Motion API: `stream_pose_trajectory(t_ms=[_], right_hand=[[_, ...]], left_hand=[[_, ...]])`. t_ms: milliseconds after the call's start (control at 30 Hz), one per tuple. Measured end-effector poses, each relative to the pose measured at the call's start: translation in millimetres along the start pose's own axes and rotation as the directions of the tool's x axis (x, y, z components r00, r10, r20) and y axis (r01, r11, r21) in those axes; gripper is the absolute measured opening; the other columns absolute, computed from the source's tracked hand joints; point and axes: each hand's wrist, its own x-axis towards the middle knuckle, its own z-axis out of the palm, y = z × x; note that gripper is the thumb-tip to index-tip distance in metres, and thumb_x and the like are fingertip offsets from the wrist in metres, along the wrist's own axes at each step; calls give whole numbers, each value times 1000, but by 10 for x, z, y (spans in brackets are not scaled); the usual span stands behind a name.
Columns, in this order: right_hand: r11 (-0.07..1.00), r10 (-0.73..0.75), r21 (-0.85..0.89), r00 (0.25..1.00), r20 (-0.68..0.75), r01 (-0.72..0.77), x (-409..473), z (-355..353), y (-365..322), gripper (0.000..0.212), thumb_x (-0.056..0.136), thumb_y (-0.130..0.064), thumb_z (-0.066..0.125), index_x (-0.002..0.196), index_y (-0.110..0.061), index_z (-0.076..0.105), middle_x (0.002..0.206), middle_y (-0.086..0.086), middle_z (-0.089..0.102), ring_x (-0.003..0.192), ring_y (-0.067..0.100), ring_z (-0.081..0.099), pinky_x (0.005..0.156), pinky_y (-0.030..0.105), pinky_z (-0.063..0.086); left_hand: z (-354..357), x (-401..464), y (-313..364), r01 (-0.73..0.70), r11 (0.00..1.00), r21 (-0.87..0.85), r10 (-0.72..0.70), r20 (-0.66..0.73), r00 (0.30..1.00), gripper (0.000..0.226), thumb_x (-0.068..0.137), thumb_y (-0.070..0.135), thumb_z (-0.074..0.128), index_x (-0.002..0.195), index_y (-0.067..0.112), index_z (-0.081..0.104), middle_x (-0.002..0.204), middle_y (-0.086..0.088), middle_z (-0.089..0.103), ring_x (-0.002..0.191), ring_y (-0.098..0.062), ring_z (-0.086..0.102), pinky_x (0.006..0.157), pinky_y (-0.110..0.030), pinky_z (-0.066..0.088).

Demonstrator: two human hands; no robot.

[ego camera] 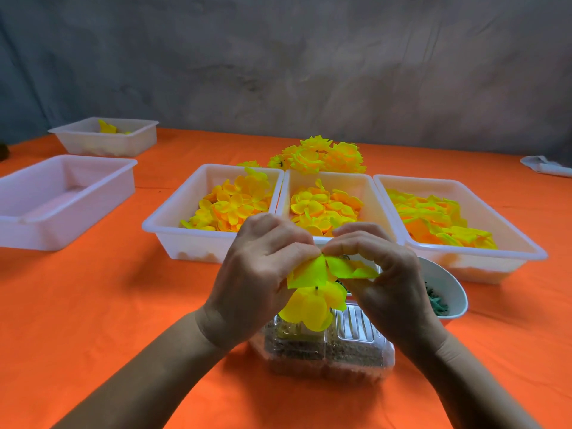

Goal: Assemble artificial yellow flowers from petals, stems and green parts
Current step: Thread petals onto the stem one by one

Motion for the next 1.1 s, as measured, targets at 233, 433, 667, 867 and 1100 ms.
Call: stream_pose_trajectory(t_ms=[233,433,667,867,1100], right_hand=[[999,-34,-26,995,-92,31,-60,45,22,27,57,8,73,81,-3,73,82,3,70,92,23,63,77,33,52],[992,-76,-107,996,-36,72,-23,45,12,28,57,10,68,81,-3,72,80,4,70,91,27,62,74,43,52],[988,-69,-137,996,50,75,-30,33,42,14,66,0,70,79,-5,72,78,1,69,91,25,62,70,45,52],[981,-115,-155,993,12,115,-84,41,93,11,70,-8,74,81,-4,74,83,1,71,89,26,64,71,44,53],[981,-121,-156,993,-14,117,-110,46,136,14,74,-14,72,86,-5,74,84,2,71,89,26,64,72,44,53]], left_hand=[[29,-3,11,-56,988,144,71,-97,993,6,80,7,71,78,2,74,85,-9,70,77,-30,61,79,-39,44],[26,-7,-1,-4,998,55,6,-37,999,10,80,10,69,85,3,73,89,-7,70,82,-30,61,81,-41,44],[13,-13,1,66,994,-83,-59,83,995,22,85,23,59,82,5,72,88,-3,68,83,-27,61,80,-43,43],[20,-69,-24,65,996,-67,-62,52,997,14,81,20,70,79,7,74,86,-2,69,79,-28,62,76,-44,44],[-6,-130,-60,48,998,-35,-46,53,998,14,72,-6,71,80,5,75,87,-6,70,79,-31,63,76,-46,45]])
